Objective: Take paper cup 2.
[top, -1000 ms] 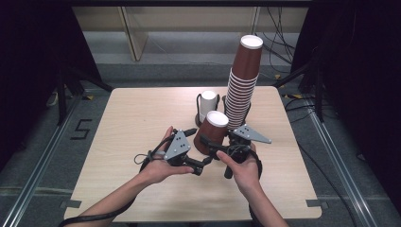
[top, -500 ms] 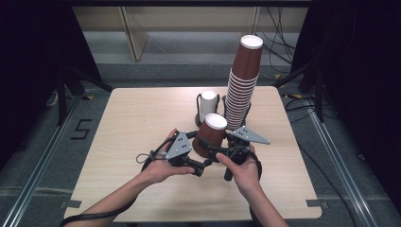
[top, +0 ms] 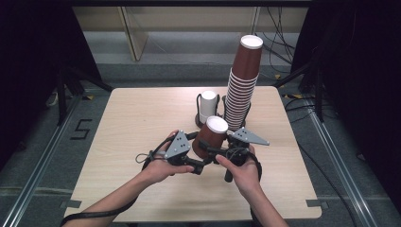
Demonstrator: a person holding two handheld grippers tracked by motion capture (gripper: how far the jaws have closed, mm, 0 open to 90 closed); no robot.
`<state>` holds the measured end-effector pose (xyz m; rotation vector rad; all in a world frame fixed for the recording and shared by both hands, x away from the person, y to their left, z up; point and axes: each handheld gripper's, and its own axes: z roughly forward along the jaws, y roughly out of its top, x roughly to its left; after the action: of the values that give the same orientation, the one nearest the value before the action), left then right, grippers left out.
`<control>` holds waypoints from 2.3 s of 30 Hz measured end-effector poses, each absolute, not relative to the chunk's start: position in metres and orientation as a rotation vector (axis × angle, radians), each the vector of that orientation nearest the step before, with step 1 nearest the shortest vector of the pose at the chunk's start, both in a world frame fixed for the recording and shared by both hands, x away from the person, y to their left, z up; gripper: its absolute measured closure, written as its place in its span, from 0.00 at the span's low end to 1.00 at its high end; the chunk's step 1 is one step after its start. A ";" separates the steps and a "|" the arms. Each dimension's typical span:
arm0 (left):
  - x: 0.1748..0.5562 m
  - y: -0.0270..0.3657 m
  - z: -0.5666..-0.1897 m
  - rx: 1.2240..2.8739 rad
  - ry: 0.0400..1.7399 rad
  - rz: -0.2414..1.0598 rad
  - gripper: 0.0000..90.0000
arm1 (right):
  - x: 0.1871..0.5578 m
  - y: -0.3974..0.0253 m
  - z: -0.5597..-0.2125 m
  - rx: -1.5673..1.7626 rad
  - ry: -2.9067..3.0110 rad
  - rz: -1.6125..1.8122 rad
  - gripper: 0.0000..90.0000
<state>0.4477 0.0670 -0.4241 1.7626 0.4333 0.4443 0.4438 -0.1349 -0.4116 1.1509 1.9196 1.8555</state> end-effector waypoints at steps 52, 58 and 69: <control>0.441 0.073 -0.423 1.813 0.405 0.479 0.16 | 0.442 -0.141 -0.408 1.128 1.965 1.872 0.00; 0.441 0.075 -0.424 1.831 0.407 0.486 0.16 | 0.441 -0.144 -0.408 1.138 1.979 1.845 0.00; 0.439 0.090 -0.422 1.868 0.423 0.503 0.16 | 0.429 -0.162 -0.406 1.067 2.071 1.779 0.00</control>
<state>0.4394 0.0901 -0.4224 1.8679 0.4232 0.5033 0.4285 -0.1625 -0.4060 1.0668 2.0709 1.7793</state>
